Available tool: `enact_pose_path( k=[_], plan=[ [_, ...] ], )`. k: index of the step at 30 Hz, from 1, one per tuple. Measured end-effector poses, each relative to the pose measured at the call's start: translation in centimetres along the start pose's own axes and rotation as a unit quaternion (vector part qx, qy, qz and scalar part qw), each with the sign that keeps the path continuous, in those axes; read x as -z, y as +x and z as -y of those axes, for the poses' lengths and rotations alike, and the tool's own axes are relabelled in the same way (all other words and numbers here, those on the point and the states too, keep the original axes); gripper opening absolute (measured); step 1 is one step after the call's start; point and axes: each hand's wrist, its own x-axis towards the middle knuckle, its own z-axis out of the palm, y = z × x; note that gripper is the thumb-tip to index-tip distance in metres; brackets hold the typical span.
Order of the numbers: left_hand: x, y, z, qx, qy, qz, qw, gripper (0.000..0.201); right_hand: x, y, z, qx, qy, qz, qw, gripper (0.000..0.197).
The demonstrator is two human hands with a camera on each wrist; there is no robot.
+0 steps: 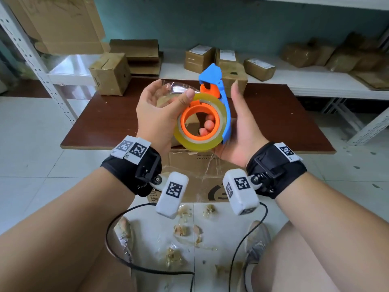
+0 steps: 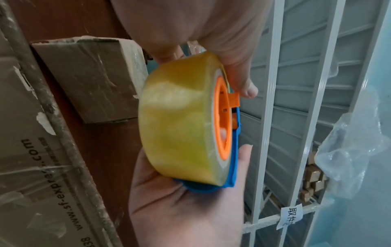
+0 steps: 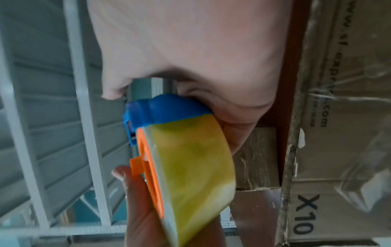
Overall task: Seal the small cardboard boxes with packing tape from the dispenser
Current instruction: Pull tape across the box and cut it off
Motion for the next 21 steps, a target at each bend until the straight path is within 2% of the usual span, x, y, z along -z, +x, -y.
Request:
enact_pose_path(
  k=[2, 4, 8, 10, 13, 14, 17, 21],
  plan=[
    [-0.2, -0.2, 0.0, 0.008, -0.006, 0.006, 1.000, 0.092, 0.3, 0.3, -0.2, 0.017, 0.010, 0.009, 1.000, 0.074],
    [-0.3, -0.1, 0.3, 0.006, -0.007, -0.009, 1.000, 0.080, 0.5, 0.6, -0.4, 0.030, 0.005, 0.018, 0.999, 0.064],
    [0.3, 1.2, 0.4, 0.048, -0.017, -0.036, 0.998, 0.050, 0.6, 0.6, -0.5, 0.060, -0.128, 0.004, 0.990, 0.045],
    [1.1, 2.3, 0.3, 0.074, -0.019, -0.056, 0.996, 0.036, 0.6, 0.3, -0.7, 0.075, -0.224, -0.007, 0.972, 0.047],
    [2.6, 3.4, -0.4, 0.097, 0.026, -0.073, 0.992, 0.005, 1.1, 0.2, -0.9, 0.114, -0.346, -0.019, 0.931, 0.064],
    [3.0, 3.5, -0.7, 0.101, 0.053, -0.055, 0.992, 0.002, 1.4, 0.3, -0.9, 0.126, -0.370, -0.030, 0.920, 0.069],
    [4.0, 3.7, -1.0, 0.089, 0.102, -0.005, 0.991, 0.004, 2.1, 0.3, -0.4, 0.153, -0.430, -0.053, 0.888, 0.065],
    [4.4, 3.6, -1.1, 0.076, 0.119, 0.008, 0.990, 0.007, 2.4, -0.5, 0.4, 0.153, -0.519, -0.061, 0.839, 0.063]
  ],
)
